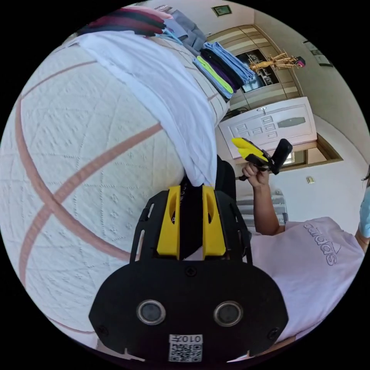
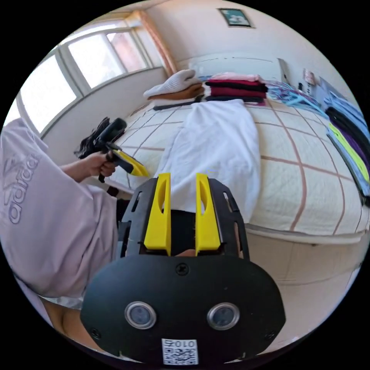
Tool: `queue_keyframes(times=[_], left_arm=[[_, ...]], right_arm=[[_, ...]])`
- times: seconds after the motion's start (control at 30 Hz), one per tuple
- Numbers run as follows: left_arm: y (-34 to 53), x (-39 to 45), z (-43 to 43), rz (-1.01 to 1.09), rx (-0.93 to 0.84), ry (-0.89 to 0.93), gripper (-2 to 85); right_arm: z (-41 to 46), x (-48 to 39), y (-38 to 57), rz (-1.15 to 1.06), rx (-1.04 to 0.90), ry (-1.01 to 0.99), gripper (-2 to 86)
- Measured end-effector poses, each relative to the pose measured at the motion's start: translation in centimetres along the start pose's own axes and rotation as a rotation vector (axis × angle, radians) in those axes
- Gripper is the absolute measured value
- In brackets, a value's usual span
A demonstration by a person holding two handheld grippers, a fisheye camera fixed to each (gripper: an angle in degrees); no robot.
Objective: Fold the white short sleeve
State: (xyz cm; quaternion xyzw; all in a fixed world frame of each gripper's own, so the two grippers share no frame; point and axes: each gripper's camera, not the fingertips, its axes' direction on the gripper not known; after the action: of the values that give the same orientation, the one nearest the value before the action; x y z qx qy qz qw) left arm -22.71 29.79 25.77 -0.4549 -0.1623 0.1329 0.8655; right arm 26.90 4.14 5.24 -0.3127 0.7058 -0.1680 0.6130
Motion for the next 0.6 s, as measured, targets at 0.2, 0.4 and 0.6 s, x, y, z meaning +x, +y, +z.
queue_keyframes(times=[0.2,0.4,0.6], left_arm=[[0.0,-0.8,0.7,-0.062,0.1,0.138,10.6],[1.2,-3.1,1.1,-0.138,0.185,0.368,10.7],[1.3,-3.0,1.4,-0.143,0.16,0.327,10.0]], right_arm=[[-1.1,-0.9,1.3,0.018,0.004,0.049,9.0],[-4.6,2.5,2.9,0.129,0.068,0.111,9.3],[-3.7,8.2,2.5,0.2,-0.034,0.153,9.9]])
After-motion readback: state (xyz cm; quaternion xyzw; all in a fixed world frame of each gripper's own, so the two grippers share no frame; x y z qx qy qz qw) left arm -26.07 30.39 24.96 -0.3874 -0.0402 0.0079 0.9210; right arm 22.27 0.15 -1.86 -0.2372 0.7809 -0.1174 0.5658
